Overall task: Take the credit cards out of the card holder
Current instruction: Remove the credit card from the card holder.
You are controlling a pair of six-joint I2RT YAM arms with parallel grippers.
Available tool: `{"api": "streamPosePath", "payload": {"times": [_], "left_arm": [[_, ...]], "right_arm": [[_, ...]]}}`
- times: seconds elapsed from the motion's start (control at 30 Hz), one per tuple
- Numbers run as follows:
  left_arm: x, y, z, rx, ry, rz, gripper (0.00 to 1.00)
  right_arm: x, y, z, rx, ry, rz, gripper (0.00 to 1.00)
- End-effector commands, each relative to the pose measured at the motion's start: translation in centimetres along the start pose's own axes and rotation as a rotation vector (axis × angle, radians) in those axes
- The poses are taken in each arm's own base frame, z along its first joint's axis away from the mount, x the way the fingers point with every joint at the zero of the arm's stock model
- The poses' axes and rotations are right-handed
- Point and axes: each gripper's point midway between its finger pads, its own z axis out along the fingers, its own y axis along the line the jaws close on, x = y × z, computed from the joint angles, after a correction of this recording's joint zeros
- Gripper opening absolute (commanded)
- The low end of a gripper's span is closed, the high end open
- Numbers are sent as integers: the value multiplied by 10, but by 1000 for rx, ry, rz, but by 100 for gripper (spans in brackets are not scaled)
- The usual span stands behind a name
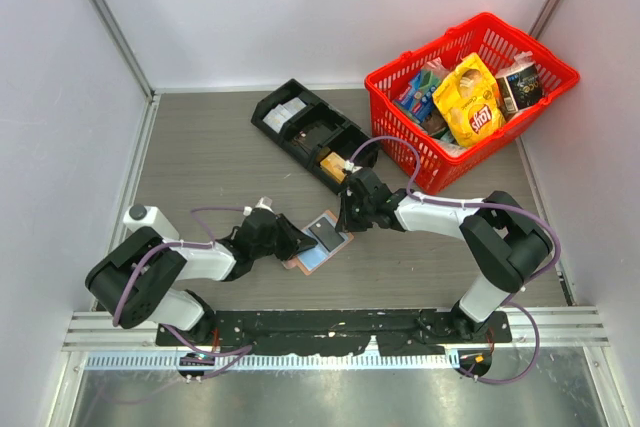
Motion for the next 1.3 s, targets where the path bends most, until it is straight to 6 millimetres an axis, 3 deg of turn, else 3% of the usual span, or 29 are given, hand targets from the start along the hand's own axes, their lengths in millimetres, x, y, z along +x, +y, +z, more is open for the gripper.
{"api": "streamPosePath", "payload": {"times": [0.0,0.17,0.43,0.77,1.27], "left_arm": [[-2,-9,0,14,-3,28,22],[-2,-3,-3,-12,-11,25,22],[-6,-6,-6,-22,-25,49,22],[-14,20,-15,-174,-68,86,16],[-12,28,-12,-217,-48,100,14]], "right_arm": [[9,-11,-7,48,43,-35,6],[-5,-2,-18,30,18,-97,26],[-21,19,-22,-32,-3,-167,41],[-29,28,-13,-61,2,-230,42],[-13,28,6,-86,76,-259,31]]}}
